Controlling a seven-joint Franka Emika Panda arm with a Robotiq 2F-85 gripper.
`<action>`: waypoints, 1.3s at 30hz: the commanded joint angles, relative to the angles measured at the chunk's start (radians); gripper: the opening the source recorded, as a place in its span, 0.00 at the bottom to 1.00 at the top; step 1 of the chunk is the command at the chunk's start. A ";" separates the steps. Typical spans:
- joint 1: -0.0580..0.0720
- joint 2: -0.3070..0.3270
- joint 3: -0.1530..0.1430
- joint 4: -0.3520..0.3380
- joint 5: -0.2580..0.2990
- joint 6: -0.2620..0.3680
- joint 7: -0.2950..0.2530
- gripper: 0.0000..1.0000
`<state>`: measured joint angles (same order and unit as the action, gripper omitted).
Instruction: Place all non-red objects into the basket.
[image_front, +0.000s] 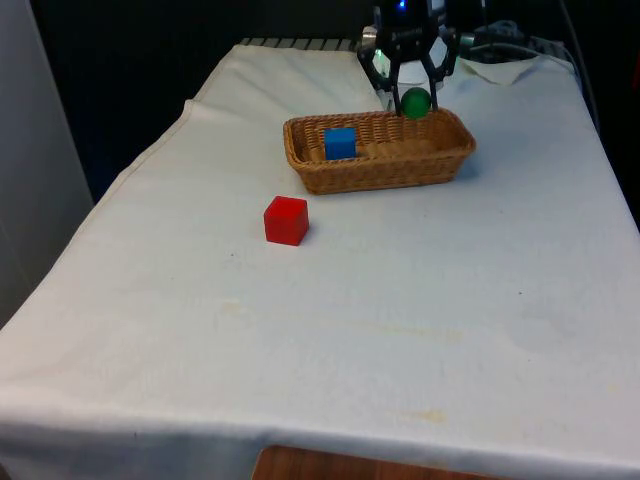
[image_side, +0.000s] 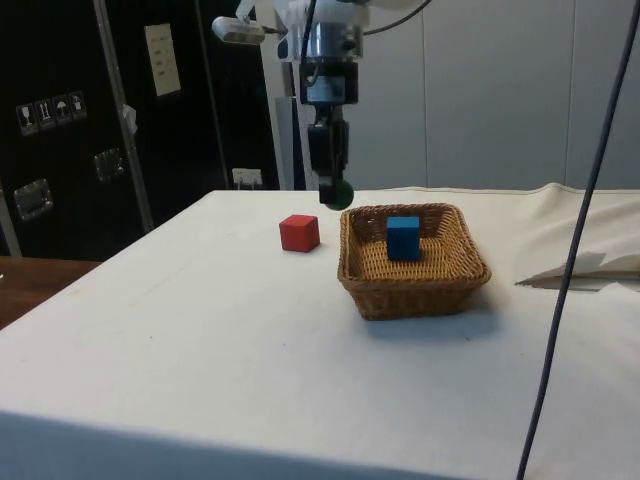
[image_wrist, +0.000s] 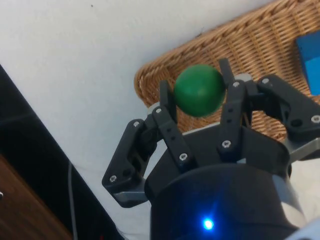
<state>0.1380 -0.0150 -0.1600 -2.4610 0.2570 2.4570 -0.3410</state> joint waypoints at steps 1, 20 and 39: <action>0.002 -0.010 0.003 -0.014 -0.019 0.011 0.013 0.00; 0.000 -0.069 0.024 -0.124 -0.051 0.043 -0.015 0.00; 0.001 -0.025 0.018 -0.213 -0.031 0.186 -0.086 0.00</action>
<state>0.1360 -0.0410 -0.1430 -2.6710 0.2100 2.6290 -0.4170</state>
